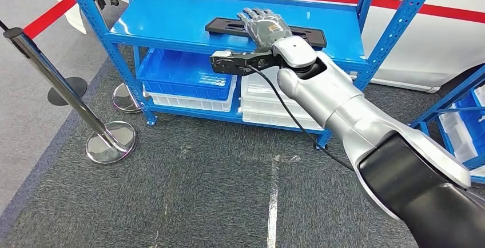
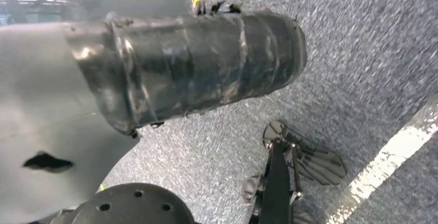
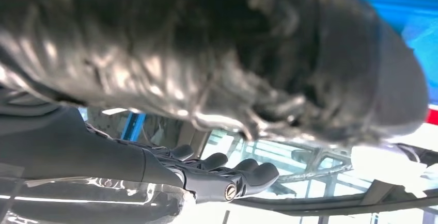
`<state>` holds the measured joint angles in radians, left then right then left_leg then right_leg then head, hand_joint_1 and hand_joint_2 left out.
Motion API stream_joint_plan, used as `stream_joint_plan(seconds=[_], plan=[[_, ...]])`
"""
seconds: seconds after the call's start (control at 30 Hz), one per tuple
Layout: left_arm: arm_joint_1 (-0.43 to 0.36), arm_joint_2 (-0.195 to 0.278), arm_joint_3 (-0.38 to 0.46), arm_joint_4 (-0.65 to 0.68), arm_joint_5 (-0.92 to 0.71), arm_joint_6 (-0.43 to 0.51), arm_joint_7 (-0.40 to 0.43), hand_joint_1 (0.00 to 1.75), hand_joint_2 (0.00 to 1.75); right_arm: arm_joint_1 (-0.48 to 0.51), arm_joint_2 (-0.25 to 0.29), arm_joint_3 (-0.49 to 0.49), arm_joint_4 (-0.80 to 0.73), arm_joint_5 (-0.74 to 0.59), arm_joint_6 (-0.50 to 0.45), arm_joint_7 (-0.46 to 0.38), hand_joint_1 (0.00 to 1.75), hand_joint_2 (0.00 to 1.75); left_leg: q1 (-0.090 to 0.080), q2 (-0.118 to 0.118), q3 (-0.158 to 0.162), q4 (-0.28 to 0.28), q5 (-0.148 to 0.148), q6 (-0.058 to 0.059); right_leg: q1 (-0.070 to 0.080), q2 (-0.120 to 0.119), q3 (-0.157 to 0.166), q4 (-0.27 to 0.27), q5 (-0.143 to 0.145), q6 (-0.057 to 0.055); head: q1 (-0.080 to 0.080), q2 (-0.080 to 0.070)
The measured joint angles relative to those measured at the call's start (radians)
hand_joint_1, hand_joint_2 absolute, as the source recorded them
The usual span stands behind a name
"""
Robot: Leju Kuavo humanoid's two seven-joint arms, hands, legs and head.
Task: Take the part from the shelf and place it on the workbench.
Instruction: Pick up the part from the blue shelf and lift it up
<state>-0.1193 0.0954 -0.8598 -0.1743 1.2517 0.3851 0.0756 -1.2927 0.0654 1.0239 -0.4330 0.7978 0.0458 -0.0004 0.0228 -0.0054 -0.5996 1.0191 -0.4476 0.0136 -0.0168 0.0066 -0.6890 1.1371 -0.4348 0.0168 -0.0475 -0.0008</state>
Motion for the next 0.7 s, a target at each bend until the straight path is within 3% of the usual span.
stream_joint_plan(seconds=[0.07, 0.2, 0.27, 0.33, 0.4, 0.43, 0.53, 0.6, 0.7], plan=[[0.000, 0.000, 0.000, 0.000, 0.003, 0.003, 0.001, 0.00, 0.00, -0.002, 0.000, 0.000, -0.001, 0.002, 0.000, 0.000, 0.00, 0.00, -0.002, -0.002, -0.003, 0.008, -0.007, -0.012, 0.004, 0.000, 0.038, -0.081, 0.021, -0.005, -0.001, 0.000], [0.001, -0.002, 0.000, 0.000, 0.013, 0.003, -0.006, 0.00, 0.00, -0.002, -0.001, 0.000, -0.002, 0.007, 0.001, 0.000, 0.00, 0.00, 0.002, -0.001, -0.008, 0.013, -0.015, -0.033, 0.005, 0.002, 0.048, -0.101, 0.018, -0.024, -0.001, 0.000], [0.002, -0.002, 0.000, 0.000, 0.015, 0.003, -0.010, 0.00, 0.00, -0.002, -0.001, 0.000, -0.002, 0.009, 0.001, -0.001, 0.00, 0.00, 0.003, 0.001, -0.037, 0.081, -0.054, -0.040, 0.001, 0.003, 0.056, -0.108, 0.020, -0.034, -0.005, 0.000], [0.001, -0.003, 0.000, 0.000, 0.015, 0.003, -0.015, 0.00, 0.00, -0.001, -0.001, 0.000, -0.002, 0.011, 0.001, -0.002, 0.00, 0.00, 0.003, 0.001, -0.097, 0.205, -0.105, -0.043, 0.003, 0.003, 0.060, -0.108, 0.017, -0.041, -0.008, 0.000], [0.002, -0.003, 0.000, 0.000, 0.015, 0.004, -0.016, 0.00, 0.00, 0.003, -0.001, 0.000, -0.002, 0.013, 0.002, -0.004, 0.00, 0.00, 0.002, 0.001, -0.136, 0.267, -0.108, -0.043, 0.007, 0.004, 0.064, -0.108, 0.014, -0.045, -0.008, 0.000], [0.002, -0.003, 0.000, 0.000, 0.015, 0.005, -0.015, 0.00, 0.00, 0.004, -0.001, 0.000, -0.002, 0.013, 0.003, -0.005, 0.00, 0.00, 0.002, 0.001, -0.132, 0.248, -0.084, -0.041, 0.008, 0.005, 0.066, -0.108, 0.012, -0.045, -0.008, 0.000], [0.002, -0.003, 0.000, 0.000, 0.013, 0.008, -0.010, 0.00, 0.00, 0.004, 0.000, 0.000, -0.002, 0.019, 0.003, -0.008, 0.00, 0.00, -0.004, 0.001, -0.053, 0.068, 0.007, -0.027, 0.012, 0.007, 0.076, -0.107, 0.003, -0.041, -0.008, 0.000], [0.001, -0.003, 0.000, 0.000, 0.012, 0.009, -0.009, 0.00, 0.00, 0.004, 0.002, 0.000, -0.004, 0.025, 0.004, -0.014, 0.00, 0.00, -0.010, 0.001, -0.024, 0.010, 0.015, -0.020, 0.015, 0.006, 0.077, -0.107, 0.001, -0.034, -0.007, 0.000], [0.000, -0.004, 0.000, 0.000, 0.012, 0.007, -0.013, 0.00, 0.00, 0.007, 0.010, 0.000, -0.007, 0.032, 0.004, -0.020, 0.00, 0.00, -0.008, 0.001, -0.016, -0.002, 0.013, -0.009, 0.016, 0.005, 0.078, -0.109, -0.002, -0.021, -0.007, 0.000]])
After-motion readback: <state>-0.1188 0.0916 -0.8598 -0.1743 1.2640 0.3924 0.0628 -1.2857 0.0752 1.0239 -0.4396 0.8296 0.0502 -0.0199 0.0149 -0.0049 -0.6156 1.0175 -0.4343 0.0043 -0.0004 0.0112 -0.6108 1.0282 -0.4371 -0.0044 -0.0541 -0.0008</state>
